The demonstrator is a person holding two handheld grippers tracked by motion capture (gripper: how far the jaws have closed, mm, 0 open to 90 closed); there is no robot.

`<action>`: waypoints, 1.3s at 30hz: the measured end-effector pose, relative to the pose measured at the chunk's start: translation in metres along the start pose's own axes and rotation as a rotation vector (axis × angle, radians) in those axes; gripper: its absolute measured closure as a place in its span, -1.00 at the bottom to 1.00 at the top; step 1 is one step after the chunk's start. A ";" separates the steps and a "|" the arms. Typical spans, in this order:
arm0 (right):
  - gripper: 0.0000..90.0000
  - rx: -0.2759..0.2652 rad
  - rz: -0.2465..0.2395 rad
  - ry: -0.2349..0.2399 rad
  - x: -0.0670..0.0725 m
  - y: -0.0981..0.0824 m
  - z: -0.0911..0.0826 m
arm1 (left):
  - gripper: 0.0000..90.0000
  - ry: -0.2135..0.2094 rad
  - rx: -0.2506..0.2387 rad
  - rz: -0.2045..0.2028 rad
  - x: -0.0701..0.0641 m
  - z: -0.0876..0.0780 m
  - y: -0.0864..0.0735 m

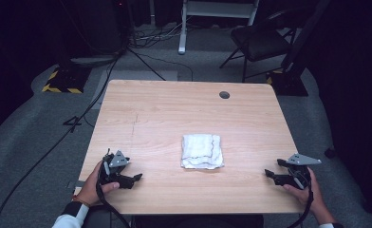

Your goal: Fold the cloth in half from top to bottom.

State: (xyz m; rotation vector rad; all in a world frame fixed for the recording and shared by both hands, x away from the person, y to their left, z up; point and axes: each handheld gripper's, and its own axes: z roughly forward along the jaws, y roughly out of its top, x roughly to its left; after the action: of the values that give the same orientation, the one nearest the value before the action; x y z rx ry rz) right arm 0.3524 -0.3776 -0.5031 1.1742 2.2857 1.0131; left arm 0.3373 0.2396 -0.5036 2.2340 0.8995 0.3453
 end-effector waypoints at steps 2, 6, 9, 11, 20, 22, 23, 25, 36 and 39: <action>-0.49 -0.001 0.001 0.000 0.000 0.000 0.000 | -0.64 0.004 0.000 -0.006 -0.001 0.000 0.000; -0.50 0.000 0.001 0.000 0.000 0.000 0.001 | -0.64 0.009 0.000 -0.013 -0.001 0.000 0.000; -0.50 0.000 0.000 0.003 0.000 0.001 0.001 | -0.64 0.009 0.000 -0.012 -0.001 0.000 0.000; -0.50 0.000 0.000 0.003 0.000 0.001 0.001 | -0.64 0.009 0.000 -0.013 -0.001 0.000 0.000; -0.50 -0.001 0.003 0.001 0.000 0.001 0.001 | -0.65 0.008 0.001 -0.013 -0.001 0.000 0.000; -0.50 -0.001 0.003 0.001 0.000 0.001 0.001 | -0.65 0.007 0.002 -0.011 -0.001 0.000 0.000; -0.50 -0.001 0.003 0.001 0.000 0.001 0.001 | -0.65 0.008 0.001 -0.013 -0.001 0.000 0.000; -0.50 -0.001 0.003 0.001 0.000 0.001 0.001 | -0.65 0.007 0.001 -0.013 -0.001 0.000 0.000; -0.50 -0.001 0.004 0.000 0.000 0.001 0.001 | -0.67 0.006 0.003 -0.010 -0.001 0.001 0.000; -0.50 -0.001 0.004 0.000 0.000 0.001 0.001 | -0.67 0.006 0.003 -0.010 -0.001 0.001 0.000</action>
State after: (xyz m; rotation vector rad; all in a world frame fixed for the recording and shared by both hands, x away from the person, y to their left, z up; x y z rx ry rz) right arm 0.3539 -0.3771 -0.5033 1.1783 2.2842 1.0154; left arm 0.3374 0.2388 -0.5038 2.2320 0.9144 0.3467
